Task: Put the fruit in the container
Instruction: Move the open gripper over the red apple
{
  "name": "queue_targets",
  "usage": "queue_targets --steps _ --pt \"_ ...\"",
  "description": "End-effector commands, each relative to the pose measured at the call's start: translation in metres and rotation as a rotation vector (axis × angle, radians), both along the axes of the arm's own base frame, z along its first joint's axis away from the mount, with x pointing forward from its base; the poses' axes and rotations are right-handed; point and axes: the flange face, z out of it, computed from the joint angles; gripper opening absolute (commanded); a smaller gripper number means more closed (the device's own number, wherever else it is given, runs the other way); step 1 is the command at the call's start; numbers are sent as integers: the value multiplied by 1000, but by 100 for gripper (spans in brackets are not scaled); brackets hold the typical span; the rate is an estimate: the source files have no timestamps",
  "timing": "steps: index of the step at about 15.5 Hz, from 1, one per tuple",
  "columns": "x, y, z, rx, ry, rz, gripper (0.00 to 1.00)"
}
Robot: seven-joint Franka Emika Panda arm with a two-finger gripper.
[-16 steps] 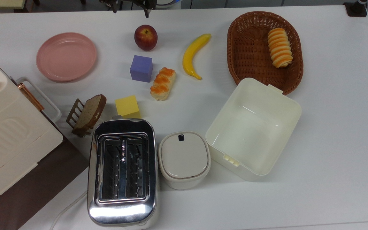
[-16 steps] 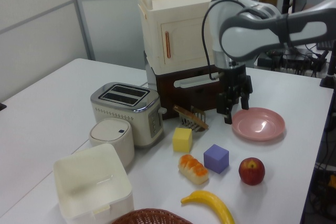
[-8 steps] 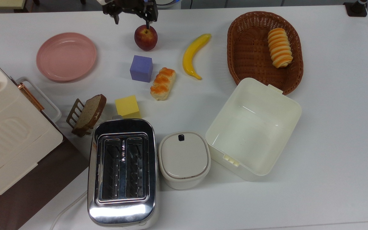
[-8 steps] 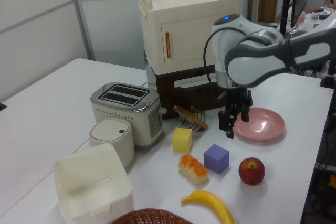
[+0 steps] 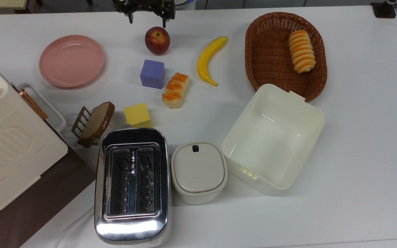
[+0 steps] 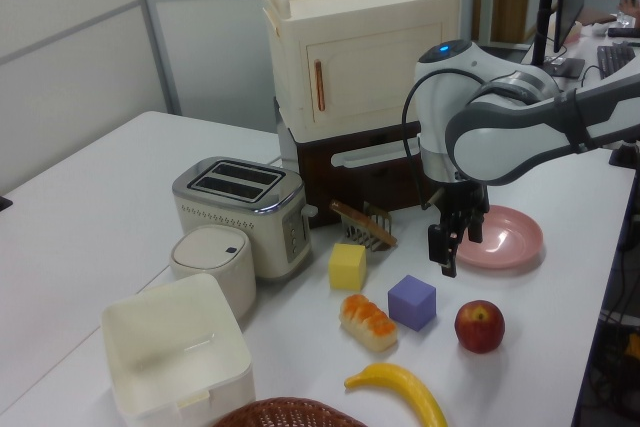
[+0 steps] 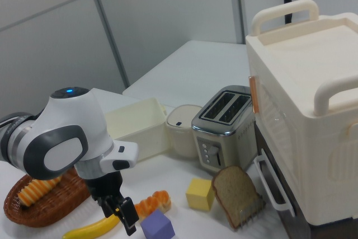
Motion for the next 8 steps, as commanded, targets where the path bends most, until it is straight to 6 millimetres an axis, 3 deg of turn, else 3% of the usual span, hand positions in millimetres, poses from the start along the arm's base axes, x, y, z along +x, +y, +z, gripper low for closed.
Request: queue_targets --steps 1,8 --pt "-6 -2 -1 -16 -32 10 100" --pt "-4 10 -1 -19 -67 -64 100"
